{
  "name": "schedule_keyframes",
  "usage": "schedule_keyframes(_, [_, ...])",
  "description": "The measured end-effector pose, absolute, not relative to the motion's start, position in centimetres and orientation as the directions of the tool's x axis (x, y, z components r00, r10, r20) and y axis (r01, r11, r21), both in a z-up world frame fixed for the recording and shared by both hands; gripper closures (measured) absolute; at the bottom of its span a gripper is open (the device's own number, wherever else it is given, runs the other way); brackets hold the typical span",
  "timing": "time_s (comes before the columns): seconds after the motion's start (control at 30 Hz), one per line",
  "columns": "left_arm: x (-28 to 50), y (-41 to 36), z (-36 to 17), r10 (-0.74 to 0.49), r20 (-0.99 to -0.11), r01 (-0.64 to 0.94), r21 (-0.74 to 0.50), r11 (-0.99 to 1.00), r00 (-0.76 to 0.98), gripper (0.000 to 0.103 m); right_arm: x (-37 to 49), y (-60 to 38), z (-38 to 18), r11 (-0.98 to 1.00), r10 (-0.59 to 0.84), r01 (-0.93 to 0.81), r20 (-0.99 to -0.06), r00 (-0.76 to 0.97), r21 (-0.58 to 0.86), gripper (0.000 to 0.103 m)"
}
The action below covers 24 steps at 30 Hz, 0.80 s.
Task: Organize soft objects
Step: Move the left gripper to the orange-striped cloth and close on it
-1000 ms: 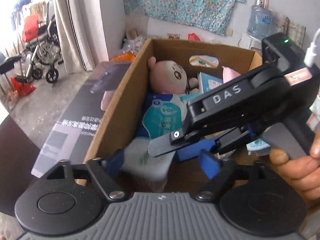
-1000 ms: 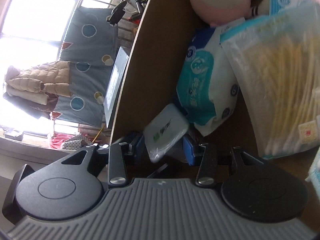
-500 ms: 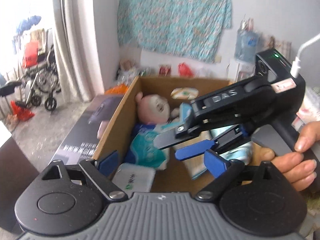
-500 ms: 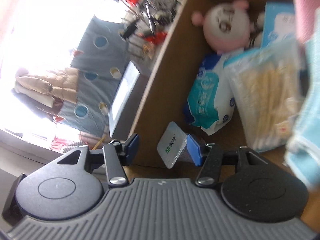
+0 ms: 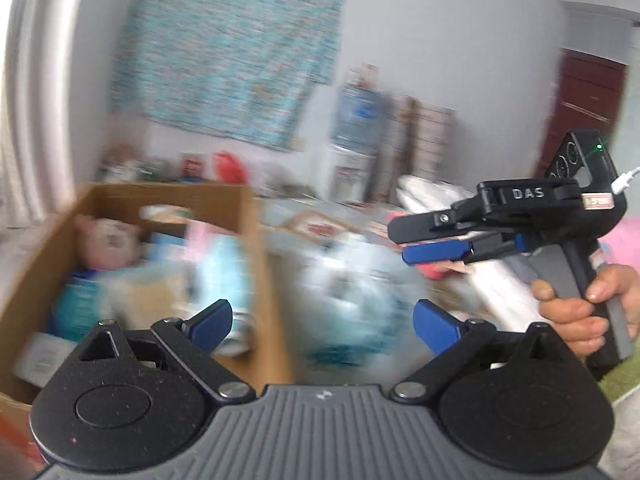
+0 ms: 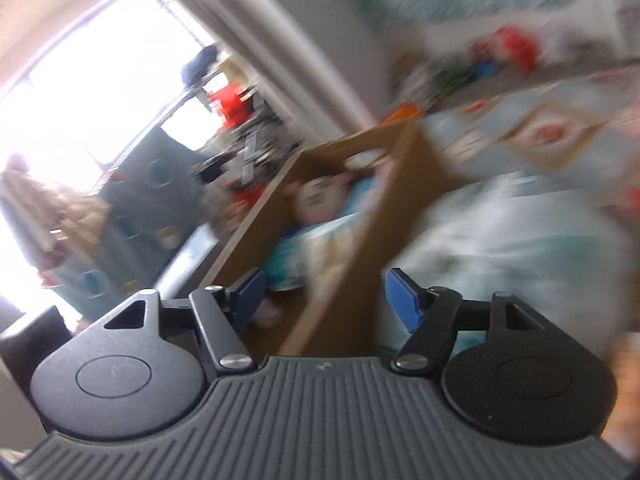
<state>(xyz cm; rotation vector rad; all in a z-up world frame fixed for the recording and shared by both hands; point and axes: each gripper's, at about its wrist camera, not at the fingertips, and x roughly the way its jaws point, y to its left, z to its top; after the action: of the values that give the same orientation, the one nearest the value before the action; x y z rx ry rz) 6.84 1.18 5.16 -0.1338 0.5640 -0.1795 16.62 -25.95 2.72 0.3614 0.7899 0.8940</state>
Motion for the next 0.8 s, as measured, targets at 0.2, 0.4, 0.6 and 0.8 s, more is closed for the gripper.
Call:
schedule_keyframes(0.2, [9.2,-7.2,2.1,-0.399,-0.569,0.313,-0.248,0.917,0.719,0.005,15.3,-35.6,0.2,0.759,0.649,-0.418,-0.524,0.552,0.5,0.031])
schedule_keyframes(0.4, [13.5,-14.7,-3.1,-0.428,-0.643,0.364,-0.239,0.9,0.636,0.005,15.6,-40.1,-4.1,0.821,0.554,-0.281,-0.575,0.602,0.497,0.031])
schedule_keyframes(0.6, [18.2,-18.8,-7.1,-0.369,-0.705,0.304,-0.223,0.926,0.606,0.011,16.6,-42.1,-5.7,0.834,0.527,-0.242,-0.586,0.615,0.496,0.03])
schedule_keyframes(0.8, [20.7,-20.6,-9.1,-0.272,-0.744,0.258,-0.138,0.956,0.611,0.034,16.8,-42.8,-6.1,0.819,0.543,-0.227,-0.581,0.606,0.527,0.029])
